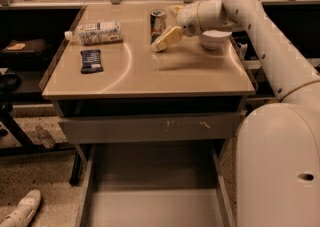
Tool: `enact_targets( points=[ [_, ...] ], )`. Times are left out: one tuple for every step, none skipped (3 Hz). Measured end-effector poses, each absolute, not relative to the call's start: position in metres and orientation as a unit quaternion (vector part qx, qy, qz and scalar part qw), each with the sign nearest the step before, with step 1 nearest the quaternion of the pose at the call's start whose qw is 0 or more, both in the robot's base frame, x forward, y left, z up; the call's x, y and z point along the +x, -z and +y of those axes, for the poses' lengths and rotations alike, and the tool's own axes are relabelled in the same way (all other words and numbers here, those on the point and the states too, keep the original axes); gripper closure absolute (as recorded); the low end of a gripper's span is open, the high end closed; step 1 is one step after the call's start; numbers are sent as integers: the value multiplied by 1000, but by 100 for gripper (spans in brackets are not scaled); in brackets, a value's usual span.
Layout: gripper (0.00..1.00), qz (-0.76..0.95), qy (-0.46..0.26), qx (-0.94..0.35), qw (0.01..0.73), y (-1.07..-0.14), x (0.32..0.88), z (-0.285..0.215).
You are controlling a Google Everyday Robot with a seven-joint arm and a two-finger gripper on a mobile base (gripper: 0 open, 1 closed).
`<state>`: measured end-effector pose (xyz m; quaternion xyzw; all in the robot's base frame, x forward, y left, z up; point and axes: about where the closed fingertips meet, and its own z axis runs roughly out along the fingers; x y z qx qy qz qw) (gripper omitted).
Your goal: Place redbull can into middle drawer
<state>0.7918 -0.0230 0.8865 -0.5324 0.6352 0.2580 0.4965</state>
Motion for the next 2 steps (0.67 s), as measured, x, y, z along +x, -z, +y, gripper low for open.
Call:
enact_targets(
  points=[
    [19, 635, -258, -533, 497, -888, 792, -23],
    [42, 635, -258, -533, 497, -888, 792, -23]
  ],
)
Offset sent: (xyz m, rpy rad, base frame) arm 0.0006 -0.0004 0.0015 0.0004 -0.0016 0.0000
